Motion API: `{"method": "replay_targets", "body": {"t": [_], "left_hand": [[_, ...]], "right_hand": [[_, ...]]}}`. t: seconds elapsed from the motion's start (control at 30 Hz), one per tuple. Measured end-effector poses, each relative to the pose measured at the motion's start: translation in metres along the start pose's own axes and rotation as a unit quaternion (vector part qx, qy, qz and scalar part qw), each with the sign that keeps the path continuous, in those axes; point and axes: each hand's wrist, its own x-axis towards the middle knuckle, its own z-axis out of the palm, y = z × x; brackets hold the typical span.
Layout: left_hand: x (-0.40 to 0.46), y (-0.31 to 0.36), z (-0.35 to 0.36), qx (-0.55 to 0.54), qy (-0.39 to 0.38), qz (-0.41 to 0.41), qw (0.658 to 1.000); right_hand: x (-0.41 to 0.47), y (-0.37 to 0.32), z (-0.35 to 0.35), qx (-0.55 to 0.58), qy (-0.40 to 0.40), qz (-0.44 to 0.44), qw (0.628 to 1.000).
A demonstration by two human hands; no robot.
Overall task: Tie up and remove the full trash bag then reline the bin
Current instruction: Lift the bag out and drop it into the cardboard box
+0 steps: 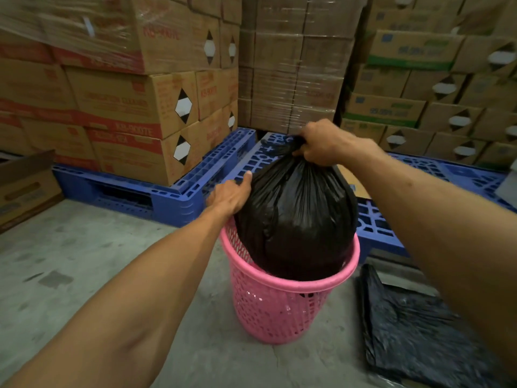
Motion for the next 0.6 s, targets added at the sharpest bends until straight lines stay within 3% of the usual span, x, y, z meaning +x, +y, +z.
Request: {"method": "replay_targets", "body": {"t": [0.1, 0.27, 0.47, 0.6], "left_hand": [[0.009, 0.010, -0.018, 0.000, 0.027, 0.027, 0.999], [0.014, 0.030, -0.065, 0.069, 0.013, 0.041, 0.997], [-0.003, 0.080, -0.186, 0.172, -0.054, 0.045, 0.983], [-0.015, 0.106, -0.285, 0.202, -0.070, 0.006, 0.977]], "right_hand": [[0.010, 0.006, -0.023, 0.000, 0.016, 0.003, 1.000], [0.034, 0.014, -0.068, -0.003, -0.025, 0.004, 1.000], [0.072, 0.008, -0.155, 0.022, -0.146, -0.004, 0.989], [0.098, -0.003, -0.224, 0.052, -0.186, 0.019, 0.981]]}}
